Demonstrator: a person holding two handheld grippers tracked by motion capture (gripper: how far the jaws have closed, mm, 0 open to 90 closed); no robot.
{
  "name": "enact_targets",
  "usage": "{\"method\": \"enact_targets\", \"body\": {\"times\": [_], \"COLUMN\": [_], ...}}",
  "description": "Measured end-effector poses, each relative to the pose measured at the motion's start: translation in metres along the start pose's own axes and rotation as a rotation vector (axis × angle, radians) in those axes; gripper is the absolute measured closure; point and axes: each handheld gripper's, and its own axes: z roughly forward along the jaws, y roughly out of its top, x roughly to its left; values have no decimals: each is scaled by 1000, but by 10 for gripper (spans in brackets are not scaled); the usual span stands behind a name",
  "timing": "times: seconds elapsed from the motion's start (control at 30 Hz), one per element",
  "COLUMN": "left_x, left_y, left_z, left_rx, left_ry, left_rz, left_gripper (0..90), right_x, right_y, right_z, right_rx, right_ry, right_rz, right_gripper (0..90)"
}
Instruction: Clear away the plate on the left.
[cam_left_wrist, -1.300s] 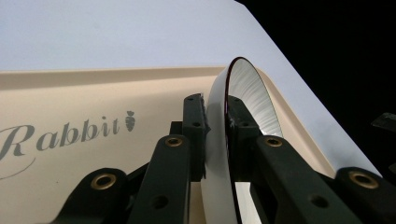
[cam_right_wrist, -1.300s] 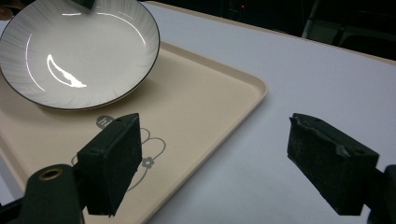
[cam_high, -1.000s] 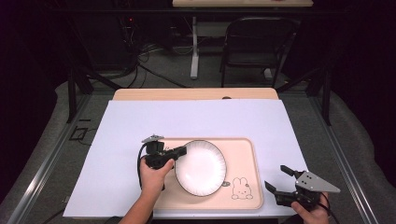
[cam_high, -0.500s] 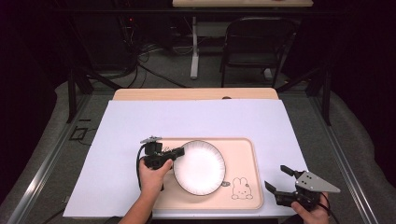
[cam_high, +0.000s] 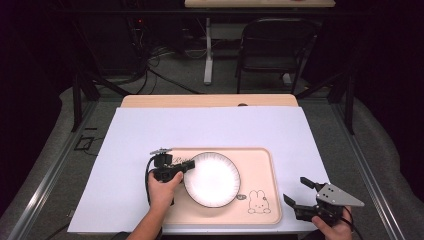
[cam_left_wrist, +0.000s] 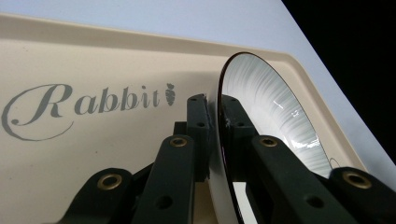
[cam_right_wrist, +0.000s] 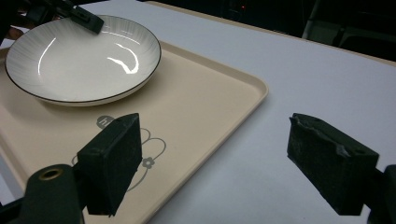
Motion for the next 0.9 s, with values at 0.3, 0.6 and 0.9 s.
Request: {"method": "enact_targets", "body": {"times": [0.3, 0.6, 0.9], "left_x": [7, 10, 10], "left_y": [-3, -4, -5], "left_z": [4, 6, 7], "left_rx": [18, 32, 43], "left_ry": [16, 25, 56], "left_rz": [-18, -32, -36], "left_gripper": [839, 832, 822], "right_x": [0, 0, 0], "right_y": [0, 0, 0], "right_z": [0, 0, 0], "right_rx": [0, 1, 3], "right_ry": [1, 2, 4], "right_rz": [0, 1, 1], "right_gripper": [173, 173, 173]}}
